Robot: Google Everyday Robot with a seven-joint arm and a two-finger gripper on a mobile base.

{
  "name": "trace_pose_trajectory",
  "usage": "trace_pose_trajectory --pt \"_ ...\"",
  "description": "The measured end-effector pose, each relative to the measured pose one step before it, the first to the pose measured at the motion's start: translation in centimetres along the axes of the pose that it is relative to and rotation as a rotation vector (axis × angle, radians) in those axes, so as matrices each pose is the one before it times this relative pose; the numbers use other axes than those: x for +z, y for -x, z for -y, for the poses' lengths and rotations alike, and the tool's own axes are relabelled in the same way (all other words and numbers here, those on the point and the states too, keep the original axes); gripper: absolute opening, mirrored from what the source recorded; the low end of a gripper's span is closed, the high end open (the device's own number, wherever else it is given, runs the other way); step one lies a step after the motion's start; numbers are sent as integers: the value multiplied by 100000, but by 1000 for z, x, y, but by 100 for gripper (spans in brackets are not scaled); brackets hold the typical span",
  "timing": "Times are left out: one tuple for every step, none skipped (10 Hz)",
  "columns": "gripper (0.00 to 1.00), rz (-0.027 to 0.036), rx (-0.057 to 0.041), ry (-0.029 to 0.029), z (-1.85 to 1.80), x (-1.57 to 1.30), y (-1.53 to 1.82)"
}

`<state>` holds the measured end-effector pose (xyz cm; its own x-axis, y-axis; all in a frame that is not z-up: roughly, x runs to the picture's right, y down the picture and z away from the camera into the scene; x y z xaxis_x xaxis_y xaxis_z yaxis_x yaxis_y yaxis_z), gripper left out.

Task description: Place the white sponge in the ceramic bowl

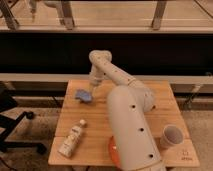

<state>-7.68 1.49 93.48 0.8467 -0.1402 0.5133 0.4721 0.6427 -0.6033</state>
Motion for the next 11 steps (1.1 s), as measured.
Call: trace_pose_trajectory --pt "0 -200 -38 -210 -101 -160 -45" --pt "0 -206 121 -906 93 -196 -176" --pt "0 -112 147 -954 89 -245 -153" --pt "0 11 -291 -786 -15 -185 54" --pt "0 -245 35 -895 -183 -251 -170" --pt "0 -215 67 -773 -139 -240 -153" --pt "4 171 82 -506 -121 -198 -107" --pt "9 219 283 -258 -117 302 -82" --pt "8 216 133 -486 190 182 330" --pt "3 152 -202 -115 21 -41 446" --pt "0 336 383 -618 -393 -540 -308"
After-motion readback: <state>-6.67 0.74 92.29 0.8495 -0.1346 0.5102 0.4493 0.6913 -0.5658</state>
